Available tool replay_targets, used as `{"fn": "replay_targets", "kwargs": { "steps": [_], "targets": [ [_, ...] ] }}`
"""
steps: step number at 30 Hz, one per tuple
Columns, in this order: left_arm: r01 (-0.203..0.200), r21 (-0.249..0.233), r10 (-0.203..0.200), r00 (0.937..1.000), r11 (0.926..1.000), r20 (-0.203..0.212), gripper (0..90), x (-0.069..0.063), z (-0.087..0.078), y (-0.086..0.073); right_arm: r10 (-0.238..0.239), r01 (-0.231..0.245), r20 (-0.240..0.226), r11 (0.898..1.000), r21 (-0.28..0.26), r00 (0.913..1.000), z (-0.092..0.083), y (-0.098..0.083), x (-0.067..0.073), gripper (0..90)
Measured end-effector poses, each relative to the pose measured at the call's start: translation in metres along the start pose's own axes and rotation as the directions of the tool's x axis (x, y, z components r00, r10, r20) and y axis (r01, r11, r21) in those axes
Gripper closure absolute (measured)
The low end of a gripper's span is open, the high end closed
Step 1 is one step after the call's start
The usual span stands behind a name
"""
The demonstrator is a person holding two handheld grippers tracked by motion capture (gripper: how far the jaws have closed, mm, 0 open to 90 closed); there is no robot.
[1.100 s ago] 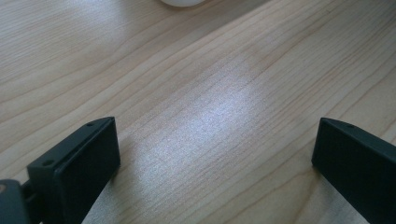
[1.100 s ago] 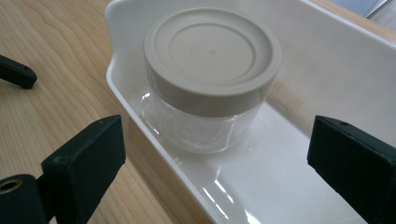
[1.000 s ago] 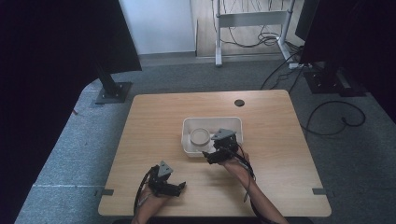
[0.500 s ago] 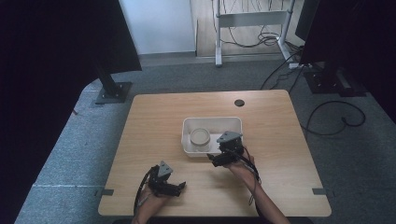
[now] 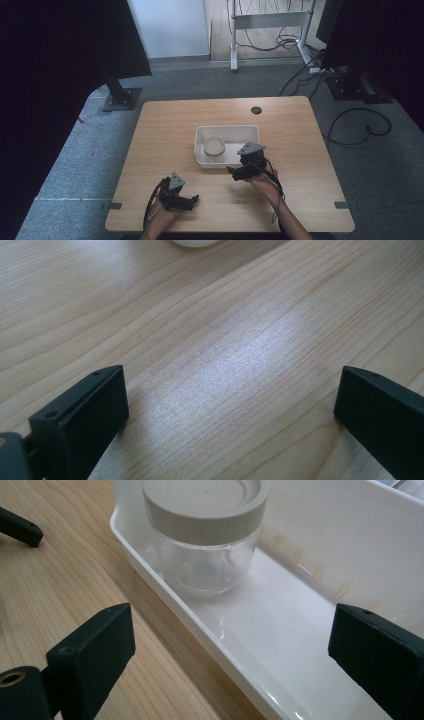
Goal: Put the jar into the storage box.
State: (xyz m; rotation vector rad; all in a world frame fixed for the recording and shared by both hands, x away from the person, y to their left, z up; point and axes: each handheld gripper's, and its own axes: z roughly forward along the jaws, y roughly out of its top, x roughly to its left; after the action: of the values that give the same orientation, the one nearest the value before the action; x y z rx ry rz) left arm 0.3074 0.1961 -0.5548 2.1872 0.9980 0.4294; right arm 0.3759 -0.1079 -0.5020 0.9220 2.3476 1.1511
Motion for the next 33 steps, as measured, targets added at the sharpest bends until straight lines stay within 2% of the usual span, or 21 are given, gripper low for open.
{"fn": "replay_targets", "kwargs": {
  "steps": [15,33],
  "targets": [
    [0.000,0.000,0.000,1.0000,1.0000,0.000,0.7,0.000,0.000,0.000,-0.003,0.003,-0.002,1.000,-0.008,1.0000,-0.012,-0.008,-0.001,4.6],
    [0.001,-0.001,-0.001,1.0000,1.0000,0.000,0.7,0.000,0.000,0.000,0.008,-0.008,0.010,1.000,-0.005,0.9999,-0.031,-0.028,-0.007,4.8]
  ]
}}
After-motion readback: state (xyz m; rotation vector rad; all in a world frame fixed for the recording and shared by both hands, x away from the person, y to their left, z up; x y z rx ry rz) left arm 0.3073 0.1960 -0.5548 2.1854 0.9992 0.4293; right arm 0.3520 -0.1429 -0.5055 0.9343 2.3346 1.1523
